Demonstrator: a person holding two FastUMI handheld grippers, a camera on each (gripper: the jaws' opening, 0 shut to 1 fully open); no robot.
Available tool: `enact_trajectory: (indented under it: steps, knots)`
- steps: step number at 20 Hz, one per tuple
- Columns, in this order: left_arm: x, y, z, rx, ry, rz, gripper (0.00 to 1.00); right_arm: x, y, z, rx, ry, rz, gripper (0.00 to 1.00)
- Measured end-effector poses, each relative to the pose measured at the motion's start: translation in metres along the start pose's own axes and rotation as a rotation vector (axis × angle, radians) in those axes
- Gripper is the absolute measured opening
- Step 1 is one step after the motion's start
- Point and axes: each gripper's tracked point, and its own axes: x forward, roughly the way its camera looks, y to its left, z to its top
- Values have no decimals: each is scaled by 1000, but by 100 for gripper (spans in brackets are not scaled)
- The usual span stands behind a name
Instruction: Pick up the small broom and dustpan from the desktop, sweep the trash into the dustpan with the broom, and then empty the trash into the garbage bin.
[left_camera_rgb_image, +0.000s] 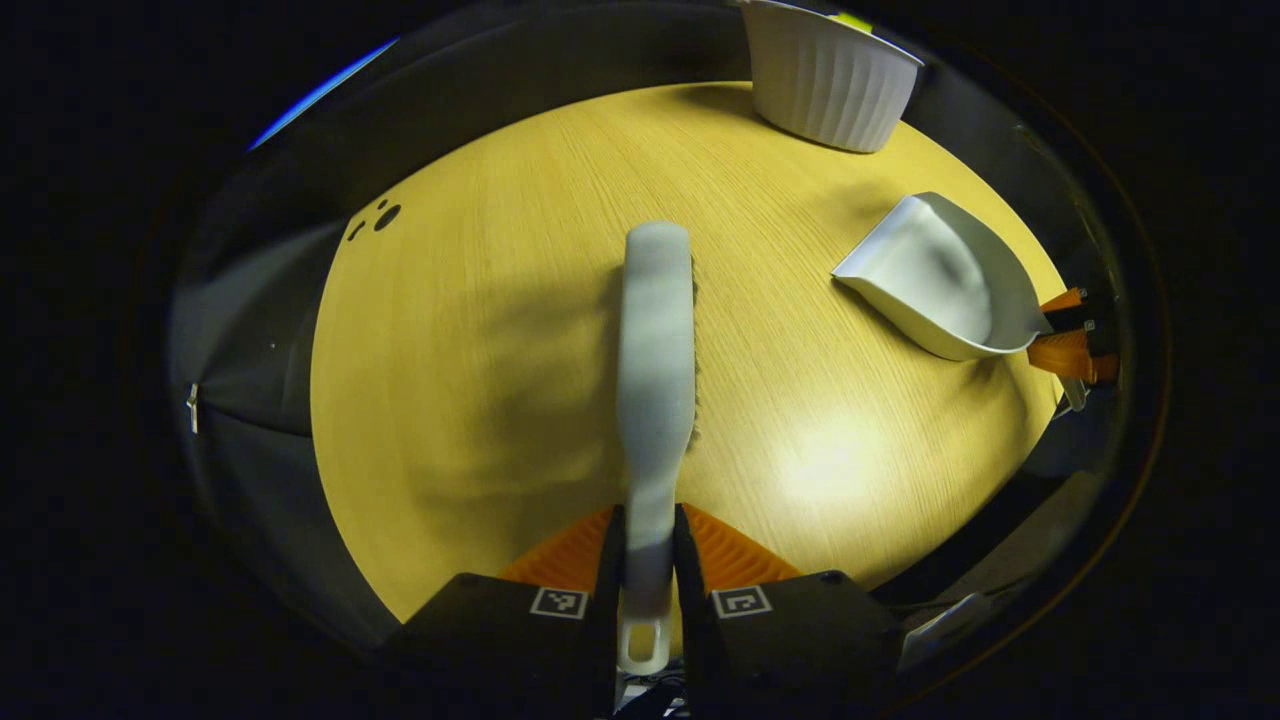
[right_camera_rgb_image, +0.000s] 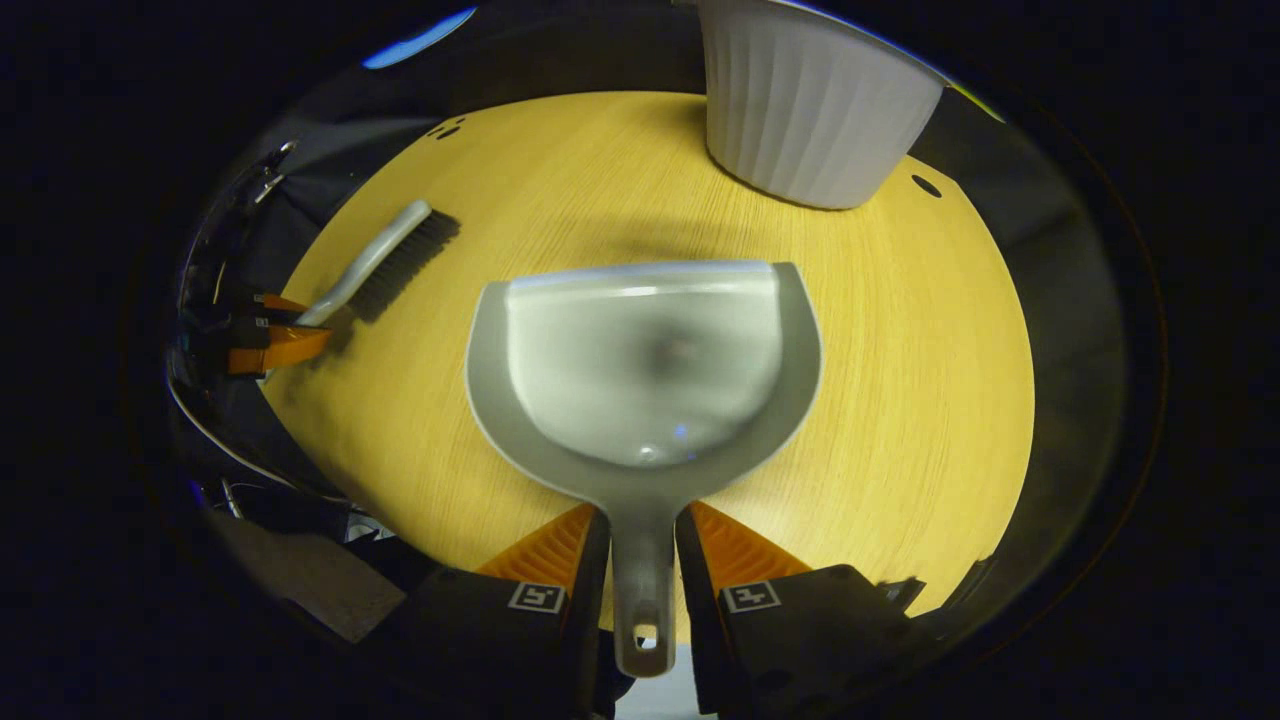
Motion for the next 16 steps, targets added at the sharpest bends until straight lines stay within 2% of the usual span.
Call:
enact_trajectory:
  steps: [1,2,3,6,11,14,16]
  knots:
    - [-8,1,1,-4,-15,1,26,-11,-2,4,-15,-24,-2,42]
    - [-16,2,2,-10,-34,4,33,-23,-3,9,-29,-51,-10,46]
    - [-26,3,7,-16,-60,7,33,-35,-3,14,-36,-83,-13,42]
    - [-60,-2,33,-42,-184,-11,30,-71,5,40,-22,-203,-2,39]
    - [-133,8,115,-90,-540,22,30,-130,14,104,-7,-472,-11,39]
    - [-175,16,142,-105,-704,58,30,-173,16,138,-1,-641,-25,39]
    - [-191,6,155,-121,-797,37,30,-197,14,159,-13,-741,-47,39]
